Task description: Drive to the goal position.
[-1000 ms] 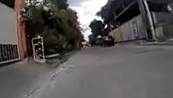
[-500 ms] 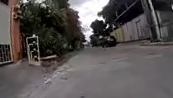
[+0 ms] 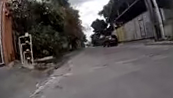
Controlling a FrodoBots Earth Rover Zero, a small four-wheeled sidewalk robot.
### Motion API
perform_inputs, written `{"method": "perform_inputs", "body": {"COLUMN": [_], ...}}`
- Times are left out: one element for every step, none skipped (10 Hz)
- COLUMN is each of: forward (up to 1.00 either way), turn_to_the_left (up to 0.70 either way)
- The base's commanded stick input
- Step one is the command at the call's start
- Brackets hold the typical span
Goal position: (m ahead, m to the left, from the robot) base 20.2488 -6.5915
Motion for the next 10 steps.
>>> {"method": "perform_inputs", "body": {"forward": [1.00, 1.00, 1.00, 1.00, 1.00, 1.00, 1.00, 1.00, 1.00, 1.00], "turn_to_the_left": [-0.02, -0.02, 0.01, 0.07, 0.17, 0.35, 0.17, 0.00, 0.00, 0.00]}}
